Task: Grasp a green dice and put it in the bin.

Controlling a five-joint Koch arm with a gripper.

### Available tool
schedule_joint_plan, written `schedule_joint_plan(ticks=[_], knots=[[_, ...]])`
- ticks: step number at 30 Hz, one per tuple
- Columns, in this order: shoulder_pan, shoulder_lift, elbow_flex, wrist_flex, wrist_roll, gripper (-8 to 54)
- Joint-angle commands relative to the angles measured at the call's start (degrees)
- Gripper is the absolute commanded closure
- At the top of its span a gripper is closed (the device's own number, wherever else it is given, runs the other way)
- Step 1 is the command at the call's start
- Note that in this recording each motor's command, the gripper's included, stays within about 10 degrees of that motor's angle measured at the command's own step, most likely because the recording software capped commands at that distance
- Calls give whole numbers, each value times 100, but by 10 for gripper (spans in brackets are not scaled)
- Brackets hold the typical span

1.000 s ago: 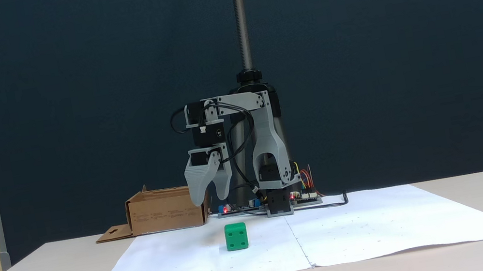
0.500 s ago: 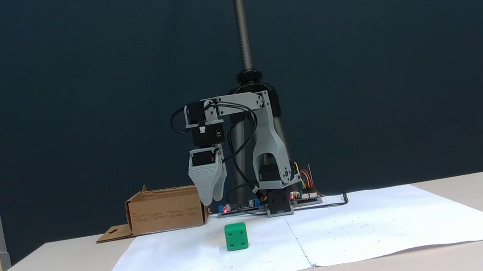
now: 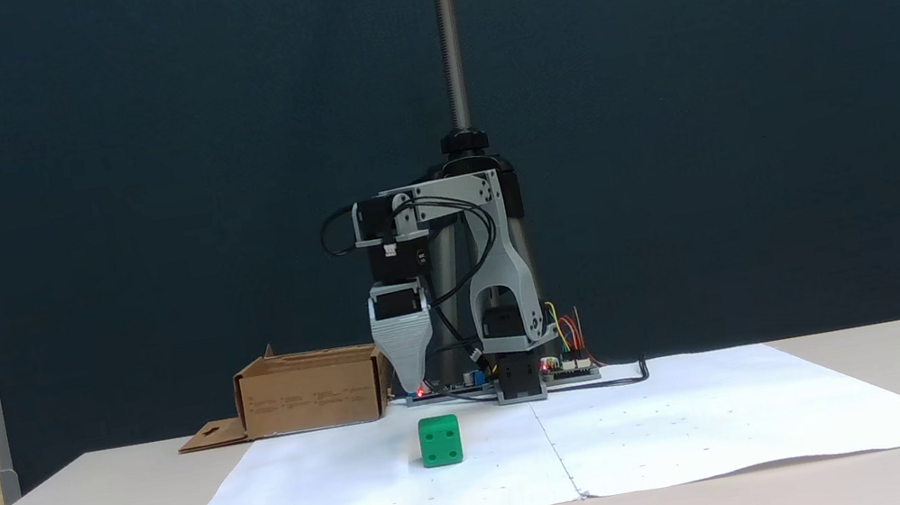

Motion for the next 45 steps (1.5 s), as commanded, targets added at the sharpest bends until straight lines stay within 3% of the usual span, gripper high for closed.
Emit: schedule_joint_plan(ticks=[1, 19, 45], knots=[[-53, 88, -272, -185, 35, 3], [-272, -158, -264, -343, 1854, 9], [-536, -976, -246, -369, 1116, 4]])
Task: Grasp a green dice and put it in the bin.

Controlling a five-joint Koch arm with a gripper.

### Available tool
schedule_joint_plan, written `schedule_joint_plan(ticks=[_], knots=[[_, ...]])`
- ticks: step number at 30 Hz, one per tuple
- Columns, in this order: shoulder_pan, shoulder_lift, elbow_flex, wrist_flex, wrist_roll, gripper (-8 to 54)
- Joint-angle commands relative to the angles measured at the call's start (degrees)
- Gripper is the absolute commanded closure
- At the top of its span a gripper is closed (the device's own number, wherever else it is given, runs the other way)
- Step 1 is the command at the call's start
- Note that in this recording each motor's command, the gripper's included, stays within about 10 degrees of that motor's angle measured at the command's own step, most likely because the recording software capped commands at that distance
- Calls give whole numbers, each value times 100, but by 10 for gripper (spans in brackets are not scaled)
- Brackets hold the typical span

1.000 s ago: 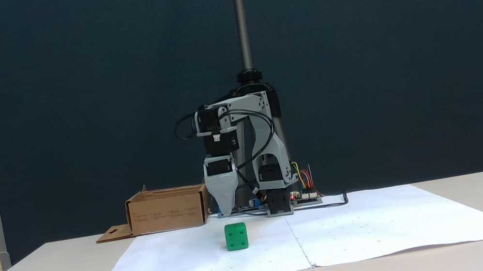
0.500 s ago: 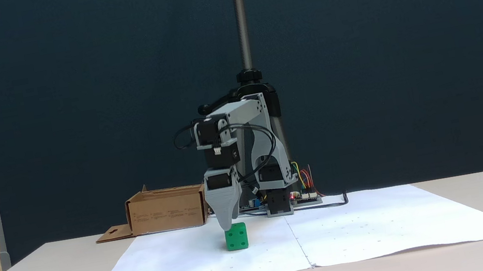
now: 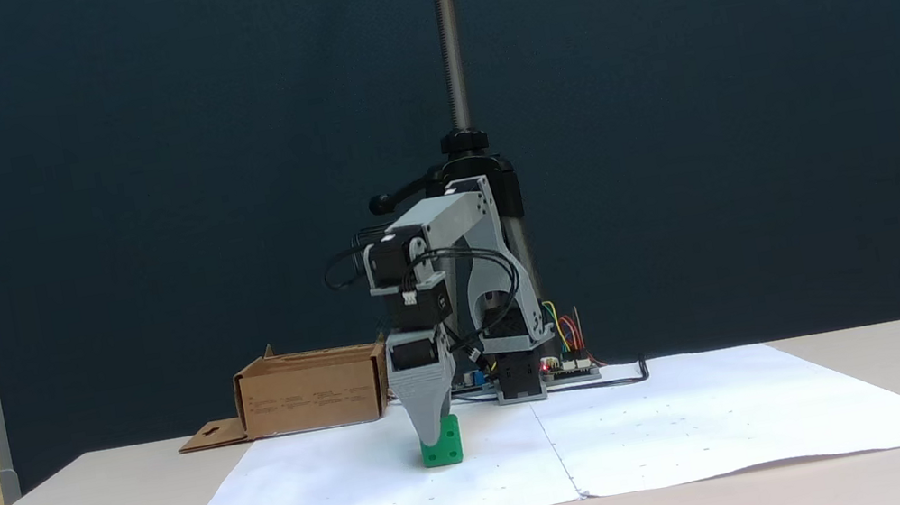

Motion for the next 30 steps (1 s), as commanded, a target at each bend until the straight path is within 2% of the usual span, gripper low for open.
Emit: schedule_joint_plan(ticks=[1, 30], knots=[[18, 123, -237, -123, -431, 4], [35, -281, -237, -466, -1037, 4]])
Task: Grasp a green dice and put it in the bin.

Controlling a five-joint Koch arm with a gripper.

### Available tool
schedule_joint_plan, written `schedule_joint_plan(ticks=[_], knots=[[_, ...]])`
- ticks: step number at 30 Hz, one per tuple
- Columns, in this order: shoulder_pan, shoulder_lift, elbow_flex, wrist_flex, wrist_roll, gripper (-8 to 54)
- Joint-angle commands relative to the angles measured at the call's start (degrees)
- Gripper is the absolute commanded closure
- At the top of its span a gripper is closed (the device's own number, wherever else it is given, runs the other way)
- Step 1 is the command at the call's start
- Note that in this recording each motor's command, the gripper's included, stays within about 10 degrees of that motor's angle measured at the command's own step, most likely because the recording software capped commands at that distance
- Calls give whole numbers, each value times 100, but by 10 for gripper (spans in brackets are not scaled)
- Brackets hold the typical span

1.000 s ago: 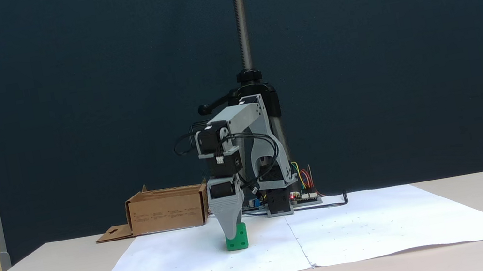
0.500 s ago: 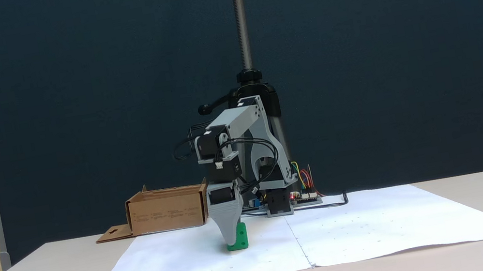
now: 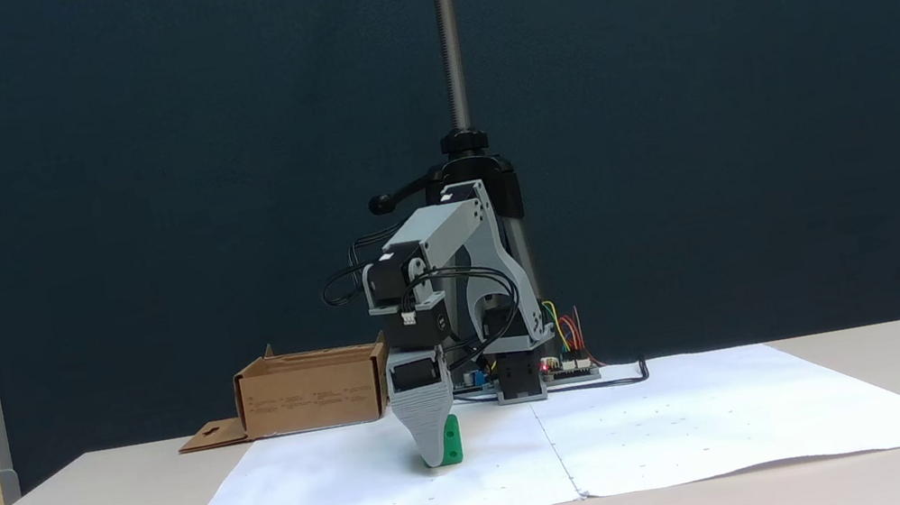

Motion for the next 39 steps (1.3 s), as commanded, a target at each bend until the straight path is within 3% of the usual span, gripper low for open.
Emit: schedule_joint_plan(ticks=[1, 21, 33, 38, 39], knots=[[35, 105, -237, -62, -563, 4], [0, 62, -211, -79, -519, 76], [-18, 62, -211, -79, -404, 242], [-18, 88, -220, -176, -149, 249], [-18, 105, -220, -220, -97, 281]])
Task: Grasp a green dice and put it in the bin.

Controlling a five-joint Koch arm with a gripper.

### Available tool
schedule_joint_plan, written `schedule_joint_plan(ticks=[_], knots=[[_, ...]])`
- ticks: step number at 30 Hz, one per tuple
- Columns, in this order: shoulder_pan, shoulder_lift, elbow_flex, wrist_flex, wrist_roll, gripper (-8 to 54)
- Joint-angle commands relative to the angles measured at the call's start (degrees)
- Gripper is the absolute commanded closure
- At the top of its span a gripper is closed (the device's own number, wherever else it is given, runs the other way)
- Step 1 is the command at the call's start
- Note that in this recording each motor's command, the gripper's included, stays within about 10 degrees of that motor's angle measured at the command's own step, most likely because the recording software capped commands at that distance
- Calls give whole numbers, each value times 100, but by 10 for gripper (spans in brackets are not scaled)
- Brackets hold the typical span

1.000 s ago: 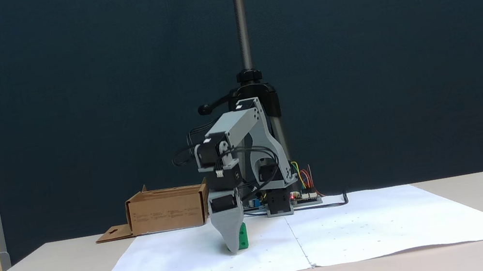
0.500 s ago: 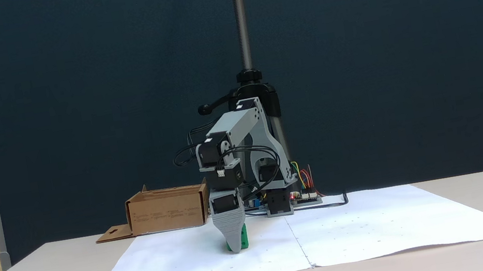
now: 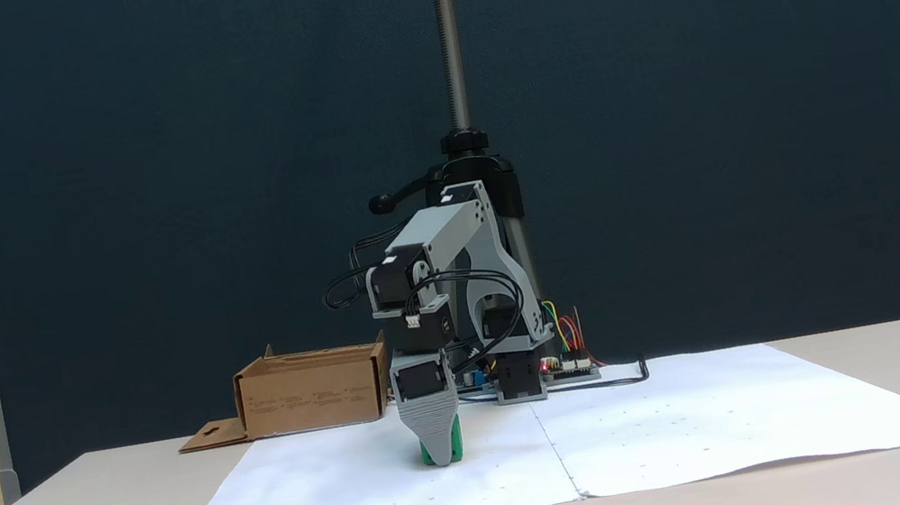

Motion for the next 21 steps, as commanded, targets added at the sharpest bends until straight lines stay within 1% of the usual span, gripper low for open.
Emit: schedule_joint_plan(ticks=[1, 6, 11, 17, 21], knots=[[88, 246, -220, -281, 9, 328], [149, 378, -220, -765, 475, 333], [334, 826, -220, -1099, 1151, 332], [870, 1916, -229, -1573, 2109, 332], [1415, 2426, -229, -1907, 2558, 332]])
